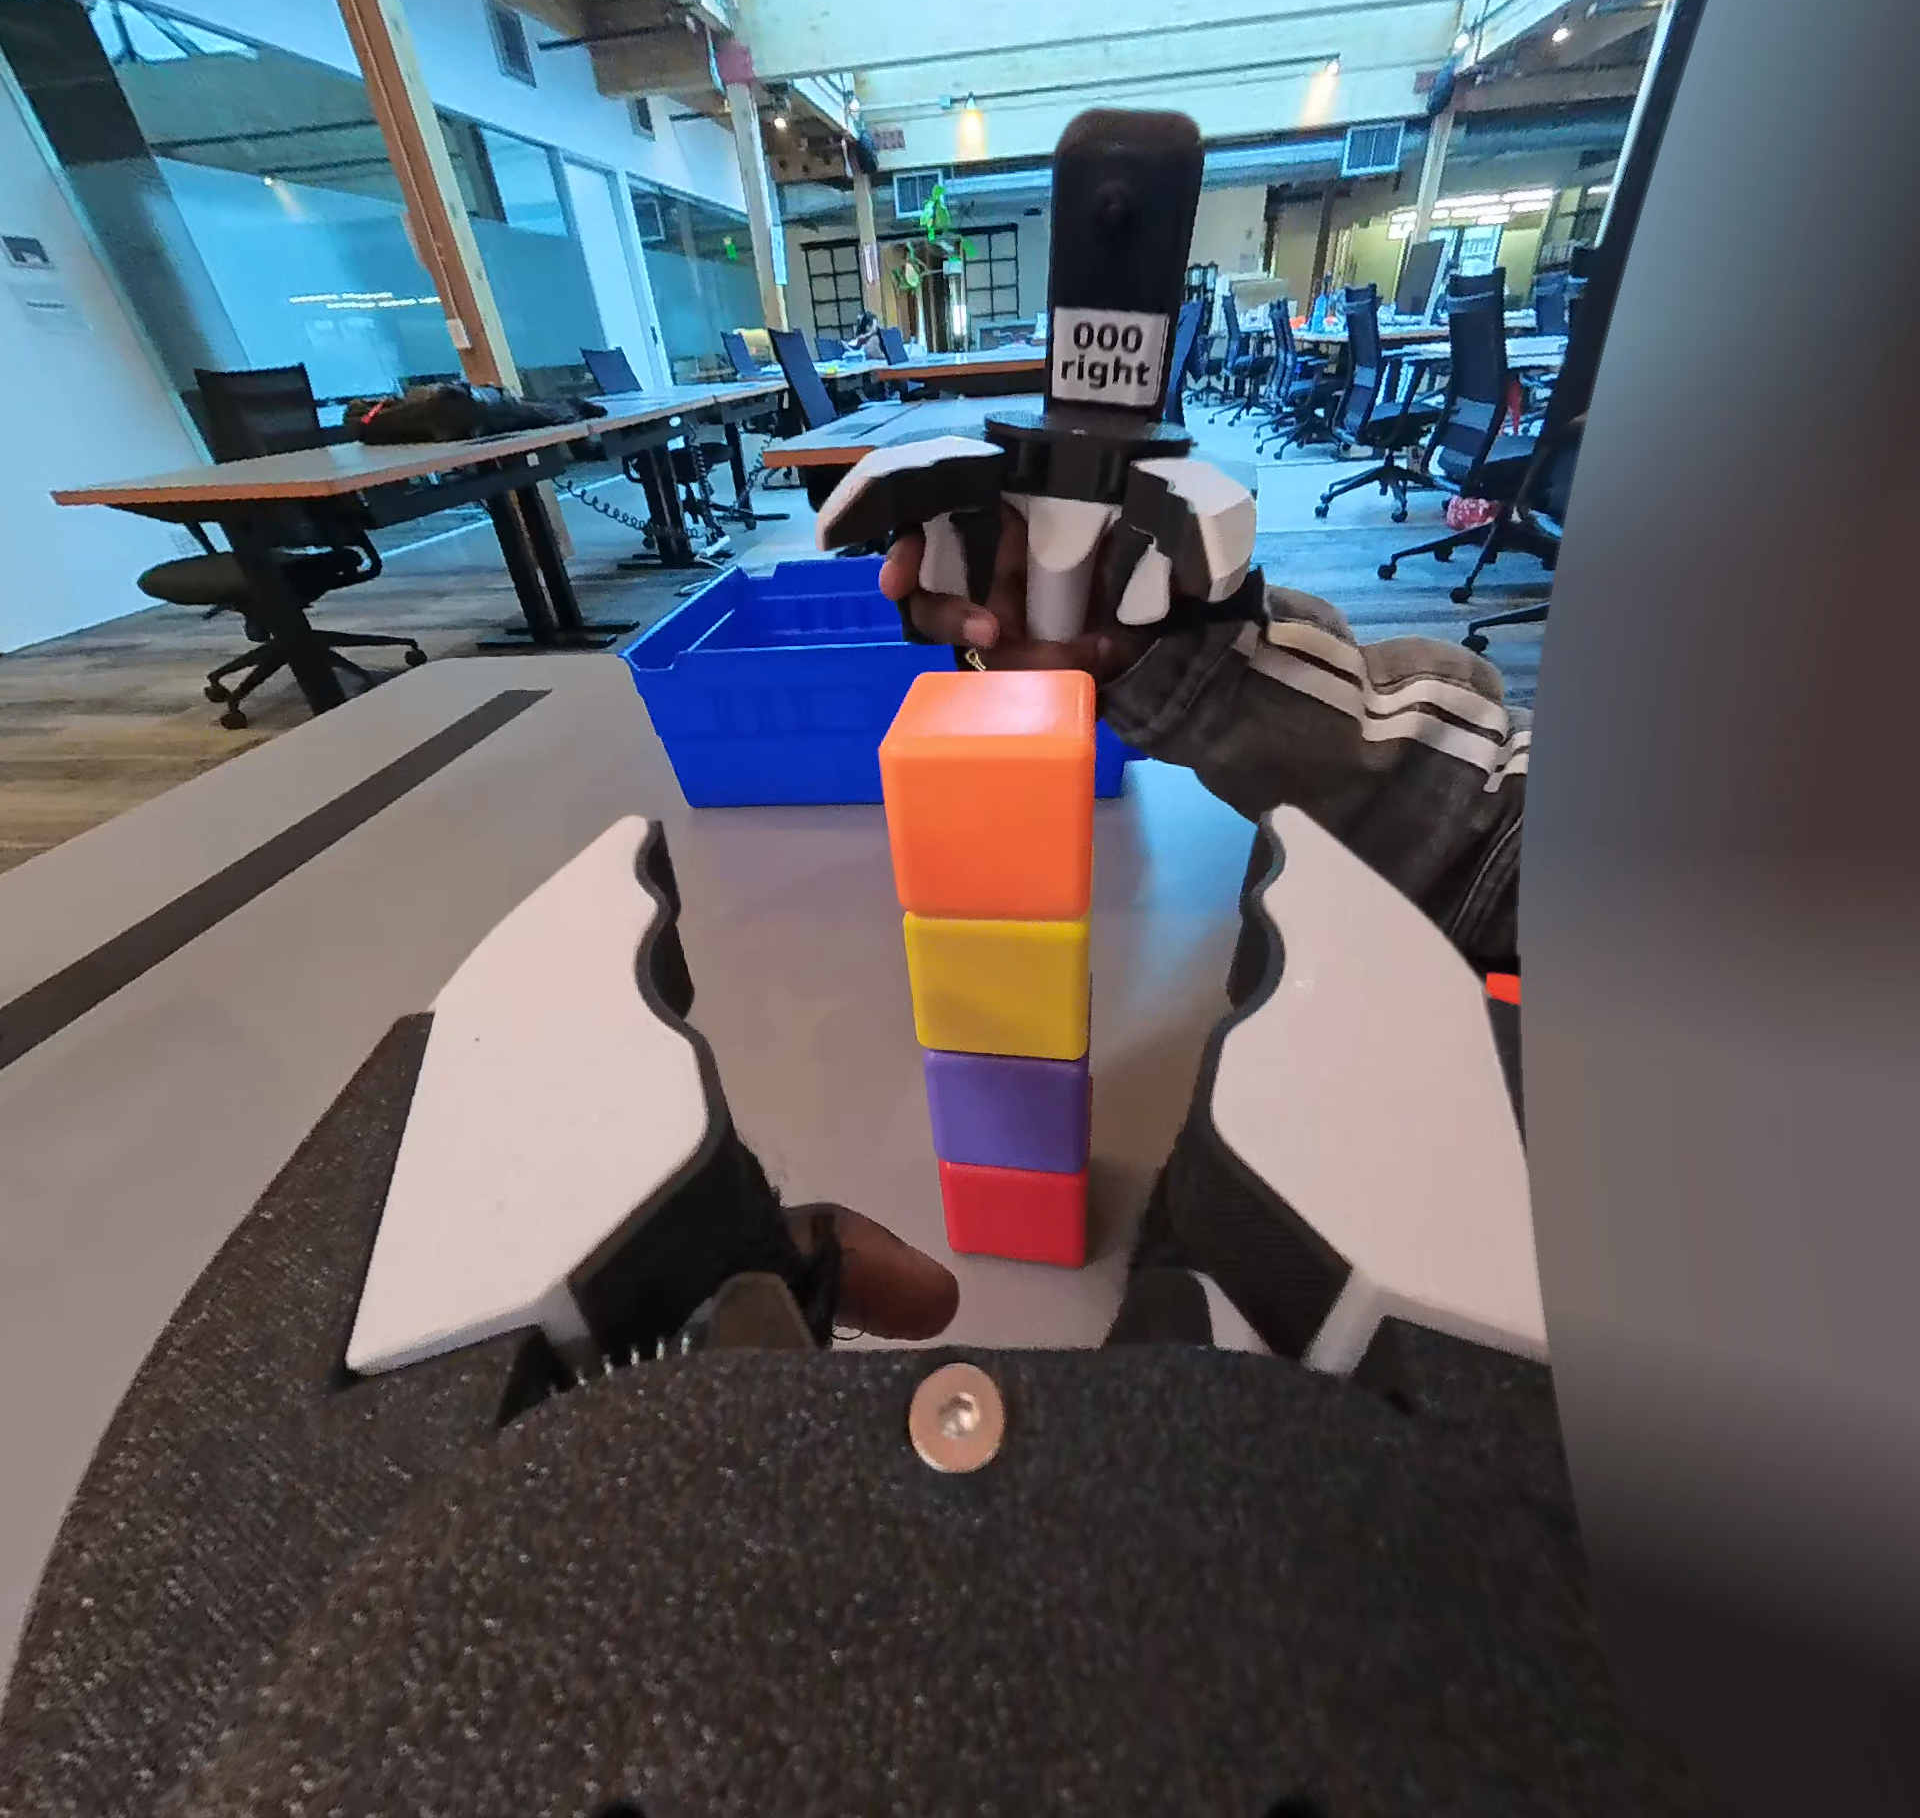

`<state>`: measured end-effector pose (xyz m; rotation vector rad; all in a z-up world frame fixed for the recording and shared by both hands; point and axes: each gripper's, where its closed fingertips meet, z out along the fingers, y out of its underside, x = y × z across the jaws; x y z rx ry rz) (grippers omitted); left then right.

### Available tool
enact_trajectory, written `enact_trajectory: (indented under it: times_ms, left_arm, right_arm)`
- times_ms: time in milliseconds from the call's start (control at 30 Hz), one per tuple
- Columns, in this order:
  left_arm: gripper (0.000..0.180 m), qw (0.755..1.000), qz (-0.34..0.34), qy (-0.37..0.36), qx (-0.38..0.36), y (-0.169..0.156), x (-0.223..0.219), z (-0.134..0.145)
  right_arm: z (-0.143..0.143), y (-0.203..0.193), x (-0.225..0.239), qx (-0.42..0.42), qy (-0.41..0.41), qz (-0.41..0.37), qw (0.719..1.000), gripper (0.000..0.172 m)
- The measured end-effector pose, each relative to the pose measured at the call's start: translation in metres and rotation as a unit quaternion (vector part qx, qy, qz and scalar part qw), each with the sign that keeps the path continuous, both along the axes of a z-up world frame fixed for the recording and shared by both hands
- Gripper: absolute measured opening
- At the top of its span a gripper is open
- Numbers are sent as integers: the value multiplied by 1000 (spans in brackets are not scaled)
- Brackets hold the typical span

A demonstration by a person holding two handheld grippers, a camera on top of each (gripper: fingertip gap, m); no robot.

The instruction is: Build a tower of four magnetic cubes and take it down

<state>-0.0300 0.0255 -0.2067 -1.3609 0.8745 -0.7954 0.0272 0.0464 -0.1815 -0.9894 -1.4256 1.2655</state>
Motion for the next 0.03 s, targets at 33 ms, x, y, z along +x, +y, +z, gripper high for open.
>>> enact_trajectory:
  times_ms: [33]
  left_arm:
    - [101, 1000, 3, 4, -3, 1, 1, -2]
  right_arm:
    - [-1, 0, -1, -3, -3, -2, 1000, 91]
